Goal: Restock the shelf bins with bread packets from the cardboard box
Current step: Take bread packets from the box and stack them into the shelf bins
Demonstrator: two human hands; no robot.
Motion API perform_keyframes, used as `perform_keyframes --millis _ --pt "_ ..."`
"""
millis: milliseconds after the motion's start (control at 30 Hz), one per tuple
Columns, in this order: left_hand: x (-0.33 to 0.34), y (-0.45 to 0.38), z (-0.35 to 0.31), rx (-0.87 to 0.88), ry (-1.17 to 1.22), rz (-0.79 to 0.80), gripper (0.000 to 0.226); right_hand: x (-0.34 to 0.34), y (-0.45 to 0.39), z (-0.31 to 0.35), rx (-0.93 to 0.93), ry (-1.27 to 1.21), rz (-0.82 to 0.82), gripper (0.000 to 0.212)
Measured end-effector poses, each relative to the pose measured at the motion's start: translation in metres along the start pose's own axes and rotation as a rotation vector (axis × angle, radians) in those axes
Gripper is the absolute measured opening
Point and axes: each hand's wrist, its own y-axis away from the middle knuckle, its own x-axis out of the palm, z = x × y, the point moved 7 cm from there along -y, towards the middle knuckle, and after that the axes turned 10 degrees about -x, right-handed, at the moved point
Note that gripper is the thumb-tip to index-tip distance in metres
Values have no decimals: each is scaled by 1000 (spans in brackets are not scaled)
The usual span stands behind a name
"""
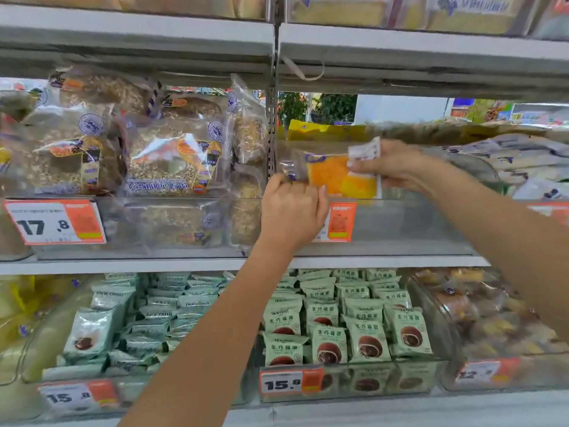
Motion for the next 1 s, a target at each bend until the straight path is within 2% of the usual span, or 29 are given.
perform_keyframes --millis 100,267,367,500,633,700,800,900,1000 --pt "0 3 1 -11 37 -23 54 27 -20 -15 37 53 94 31" --pt "-1 2 2 -18 43 -25 54 38 -32 -14 4 435 196 40" --pt "-3 2 0 -14 44 -28 54 40 -33 -15 -7 477 173 41" --pt "-2 1 0 -22 38 -15 52 38 -33 -9 -56 386 79 39" --pt "-2 1 0 -24 30 -4 52 43 -30 -7 -36 525 135 43" --pt "-2 0 -1 -22 15 15 53 43 -28 -6 -31 567 123 51" --pt "-3 -3 -2 -26 -12 85 55 40 -24 -8 4 554 118 78" --pt "-1 -6 -3 23 -56 184 58 26 -15 -1 12 496 38 75" --pt "-3 -5 -8 91 -98 331 56 1 11 21 -146 379 -207 53"
